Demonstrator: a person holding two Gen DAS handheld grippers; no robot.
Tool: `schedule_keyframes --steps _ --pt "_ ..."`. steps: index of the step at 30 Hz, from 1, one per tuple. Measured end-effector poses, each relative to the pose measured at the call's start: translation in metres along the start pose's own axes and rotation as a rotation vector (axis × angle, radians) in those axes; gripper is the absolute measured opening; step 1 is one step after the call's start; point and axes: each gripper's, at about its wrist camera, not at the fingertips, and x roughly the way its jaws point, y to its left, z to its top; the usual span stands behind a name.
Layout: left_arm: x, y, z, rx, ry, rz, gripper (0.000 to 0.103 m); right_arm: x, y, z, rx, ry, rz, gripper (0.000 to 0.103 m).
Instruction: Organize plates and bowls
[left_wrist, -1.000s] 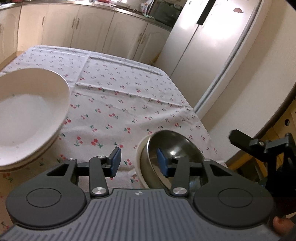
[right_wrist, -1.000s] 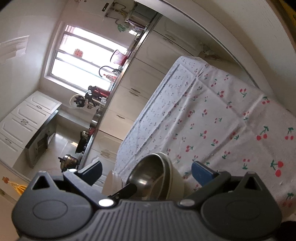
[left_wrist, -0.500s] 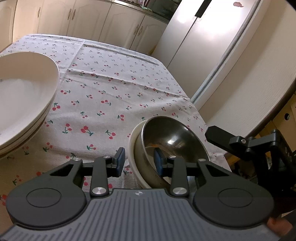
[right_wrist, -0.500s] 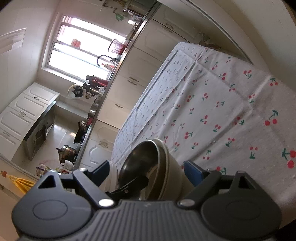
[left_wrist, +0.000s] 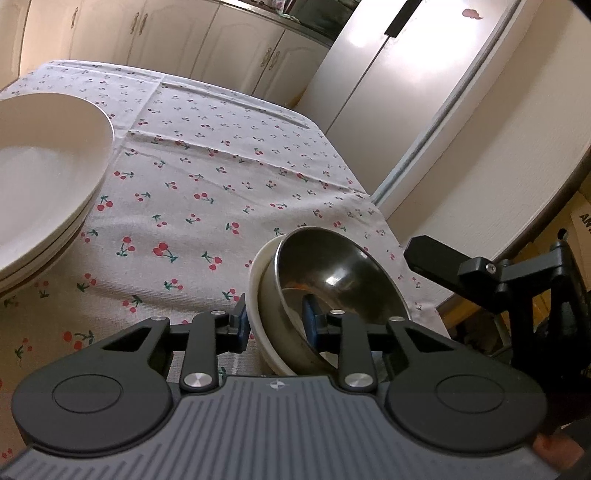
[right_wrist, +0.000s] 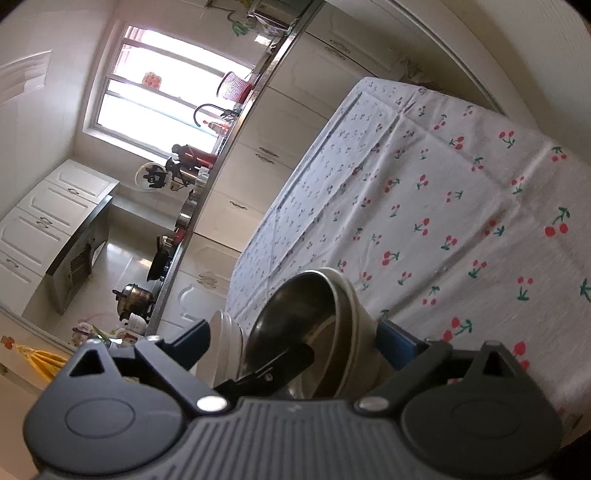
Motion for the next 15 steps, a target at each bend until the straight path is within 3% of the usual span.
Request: schedule_keyframes --steps 15 --pt "-0.032 0.010 0.011 -0.055 -0.070 0.008 0.029 0.009 0.038 0.000 -0.042 -0.003 0.005 0.103"
